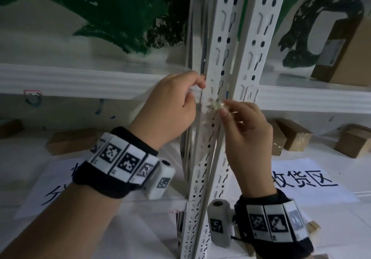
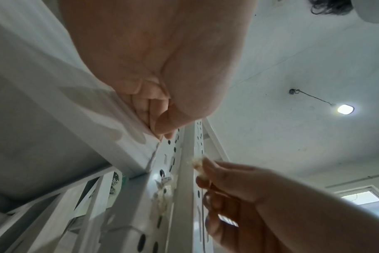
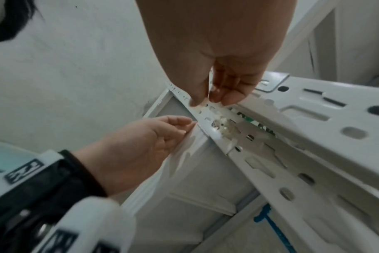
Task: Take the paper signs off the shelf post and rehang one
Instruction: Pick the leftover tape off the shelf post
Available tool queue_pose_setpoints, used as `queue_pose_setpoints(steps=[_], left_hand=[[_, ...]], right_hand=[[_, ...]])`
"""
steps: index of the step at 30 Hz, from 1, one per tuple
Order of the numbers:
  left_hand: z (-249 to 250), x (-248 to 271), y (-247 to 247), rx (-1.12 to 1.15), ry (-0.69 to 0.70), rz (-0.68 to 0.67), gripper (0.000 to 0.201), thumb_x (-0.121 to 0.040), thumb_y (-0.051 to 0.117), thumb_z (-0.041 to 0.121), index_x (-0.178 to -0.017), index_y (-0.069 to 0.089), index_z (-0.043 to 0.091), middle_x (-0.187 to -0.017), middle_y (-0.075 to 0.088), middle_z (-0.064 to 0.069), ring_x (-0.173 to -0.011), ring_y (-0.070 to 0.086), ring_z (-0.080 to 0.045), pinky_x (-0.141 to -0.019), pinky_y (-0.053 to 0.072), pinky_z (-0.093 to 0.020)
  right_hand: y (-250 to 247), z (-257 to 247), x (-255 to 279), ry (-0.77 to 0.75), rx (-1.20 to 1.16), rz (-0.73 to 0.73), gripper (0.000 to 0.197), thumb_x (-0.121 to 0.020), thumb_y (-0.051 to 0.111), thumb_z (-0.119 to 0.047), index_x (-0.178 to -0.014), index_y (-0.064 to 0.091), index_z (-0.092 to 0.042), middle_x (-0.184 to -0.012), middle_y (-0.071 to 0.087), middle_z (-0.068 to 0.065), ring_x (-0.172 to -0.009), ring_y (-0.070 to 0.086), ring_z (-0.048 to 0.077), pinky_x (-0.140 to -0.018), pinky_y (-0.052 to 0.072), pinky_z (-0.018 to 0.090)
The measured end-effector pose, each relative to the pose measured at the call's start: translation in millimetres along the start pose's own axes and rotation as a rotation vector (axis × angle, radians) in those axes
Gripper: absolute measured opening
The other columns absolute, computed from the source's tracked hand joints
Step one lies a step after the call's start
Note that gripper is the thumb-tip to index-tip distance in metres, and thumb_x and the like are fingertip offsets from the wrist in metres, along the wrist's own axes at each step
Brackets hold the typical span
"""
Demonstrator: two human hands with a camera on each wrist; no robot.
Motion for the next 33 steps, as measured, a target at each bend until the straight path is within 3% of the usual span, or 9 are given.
queue_pose_setpoints(steps=[5,9,13,18,21,24,28,33], left_hand=[[-1.6,-2.4,-6.4,-0.036,0.021,-0.098,0.027,-0.098,0.052,0.004,-0.105,0.060,0.028,-0.151,0.051,0.010,-0.143,0.044,-0.009,-0.118,0.039,-0.040],[-8.5,-4.7,-17.2,-0.021,0.044,-0.197,0.024,-0.099,0.051,0.003,-0.102,0.061,0.025,-0.156,0.046,0.011,-0.147,0.039,-0.007,-0.123,0.032,-0.035],[-7.8,-5.4,-16.6,0.007,0.053,-0.183,0.022,-0.098,0.051,0.001,-0.102,0.063,0.019,-0.155,0.047,0.007,-0.146,0.040,-0.007,-0.123,0.032,-0.034],[-10.9,-4.6,-9.2,-0.007,0.071,-0.090,0.028,-0.096,0.048,-0.003,-0.097,0.066,0.018,-0.152,0.051,0.008,-0.146,0.040,-0.009,-0.124,0.027,-0.033],[-11.5,-4.9,-8.1,-0.014,0.078,-0.062,0.032,-0.095,0.045,-0.006,-0.096,0.067,0.017,-0.151,0.052,0.008,-0.146,0.040,-0.009,-0.124,0.022,-0.022],[-11.3,-5.1,-8.2,-0.006,0.097,-0.059,0.033,-0.094,0.044,-0.008,-0.094,0.067,0.015,-0.151,0.053,0.004,-0.143,0.043,-0.004,-0.124,0.019,-0.017],[-13.0,-4.2,-5.9,-0.006,0.119,-0.034,0.033,-0.092,0.044,-0.012,-0.092,0.068,0.012,-0.149,0.056,0.001,-0.140,0.045,-0.002,-0.124,0.025,-0.024],[-14.7,-5.0,-3.0,-0.032,0.142,-0.023,0.033,-0.090,0.045,-0.012,-0.090,0.068,0.011,-0.148,0.056,-0.001,-0.140,0.047,-0.005,-0.124,0.023,-0.024]], right_hand=[[6.4,17.6,55.6,0.034,-0.028,0.051,0.021,-0.102,0.071,-0.018,-0.121,0.076,-0.009,-0.104,0.072,0.001,-0.088,0.071,0.015,-0.075,0.061,0.028],[30.8,35.1,110.9,0.076,-0.035,-0.034,0.028,-0.094,0.076,-0.026,-0.119,0.075,-0.016,-0.100,0.075,-0.007,-0.086,0.072,0.002,-0.076,0.063,0.021],[63.0,59.4,148.9,0.261,-0.065,-0.180,0.042,-0.090,0.085,-0.021,-0.130,0.072,-0.019,-0.095,0.077,-0.014,-0.084,0.076,0.002,-0.076,0.064,0.023],[108.7,76.7,167.3,0.222,0.084,-0.325,0.017,-0.096,0.080,-0.031,-0.110,0.080,-0.021,-0.093,0.075,-0.012,-0.078,0.068,0.001,-0.072,0.059,0.024],[133.5,83.9,163.9,0.193,0.217,-0.406,0.015,-0.098,0.070,-0.030,-0.103,0.078,-0.018,-0.094,0.068,-0.006,-0.077,0.064,0.012,-0.063,0.045,0.020],[153.1,81.8,161.0,0.185,0.354,-0.496,0.014,-0.095,0.063,-0.025,-0.089,0.071,-0.015,-0.088,0.065,0.002,-0.067,0.065,0.028,-0.056,0.042,0.029],[167.9,75.9,166.8,0.178,0.539,-0.581,0.015,-0.092,0.063,-0.025,-0.098,0.075,-0.019,-0.093,0.068,0.004,-0.061,0.069,0.033,-0.050,0.038,0.030],[167.3,75.2,170.3,0.242,0.615,-0.612,0.024,-0.095,0.057,-0.019,-0.112,0.073,-0.017,-0.110,0.068,0.004,-0.080,0.074,0.034,-0.058,0.038,0.032]])
Point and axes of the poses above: each hand's wrist, its own x-axis away from the middle knuckle, its own y-axis out of the palm, z = x × y, the point moved 2 cm from there along -x, towards the middle knuckle
